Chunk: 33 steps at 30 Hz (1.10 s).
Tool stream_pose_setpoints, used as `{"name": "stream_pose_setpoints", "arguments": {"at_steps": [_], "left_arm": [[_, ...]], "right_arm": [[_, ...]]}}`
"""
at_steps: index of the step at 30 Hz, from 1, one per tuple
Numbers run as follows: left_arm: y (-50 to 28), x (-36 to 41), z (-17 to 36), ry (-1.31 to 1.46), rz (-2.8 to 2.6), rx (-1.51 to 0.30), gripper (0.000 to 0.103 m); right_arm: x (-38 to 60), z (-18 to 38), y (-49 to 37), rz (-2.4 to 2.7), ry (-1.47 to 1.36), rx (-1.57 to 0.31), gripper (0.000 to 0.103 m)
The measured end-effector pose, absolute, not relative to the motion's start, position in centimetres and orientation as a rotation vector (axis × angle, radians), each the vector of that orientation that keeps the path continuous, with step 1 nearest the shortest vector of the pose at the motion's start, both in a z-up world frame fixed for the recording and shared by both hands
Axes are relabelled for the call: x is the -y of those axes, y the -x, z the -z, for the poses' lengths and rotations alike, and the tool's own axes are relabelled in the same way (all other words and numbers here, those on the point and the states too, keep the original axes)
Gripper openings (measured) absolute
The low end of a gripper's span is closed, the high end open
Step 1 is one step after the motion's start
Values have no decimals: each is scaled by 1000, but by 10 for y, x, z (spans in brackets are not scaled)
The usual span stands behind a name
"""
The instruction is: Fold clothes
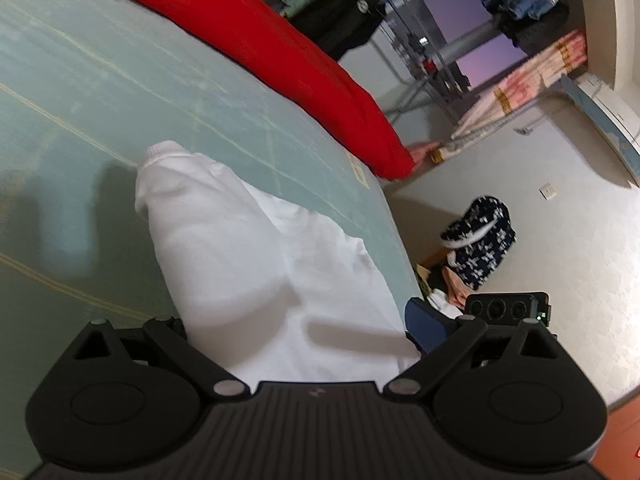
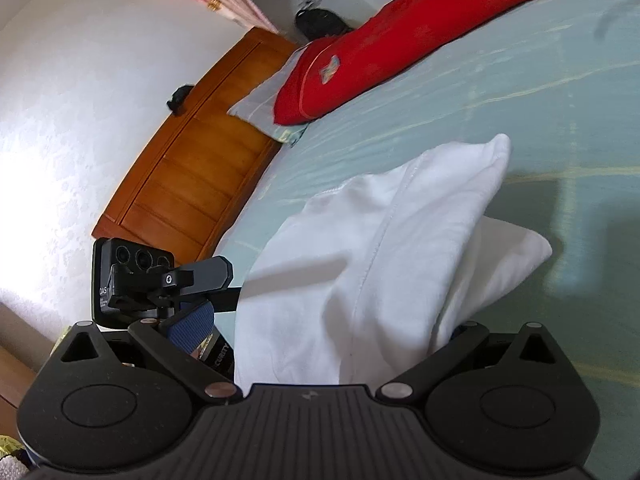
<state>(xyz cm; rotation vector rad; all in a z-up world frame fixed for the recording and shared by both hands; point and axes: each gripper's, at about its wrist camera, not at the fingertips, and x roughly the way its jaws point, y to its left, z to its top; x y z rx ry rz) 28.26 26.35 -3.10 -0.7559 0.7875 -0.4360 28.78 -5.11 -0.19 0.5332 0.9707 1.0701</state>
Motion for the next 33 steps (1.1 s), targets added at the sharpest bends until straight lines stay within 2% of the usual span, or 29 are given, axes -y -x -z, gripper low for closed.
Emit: {"name": "stream_pose_setpoints", "arguments": {"at_steps": [21,28,33], "left_arm": [[-288,-460,24,717,66,-743,95],[-284,-509,52,722,-55,-757,95],[-283,-529,80,756,-122,-783,95]], "right_arm": [[-194,20,-342,-1230,-365,-930,103],[-252,36,-336,-1245,-281,-890,103],[-277,62,-325,-1245,-288,-949,103]]}}
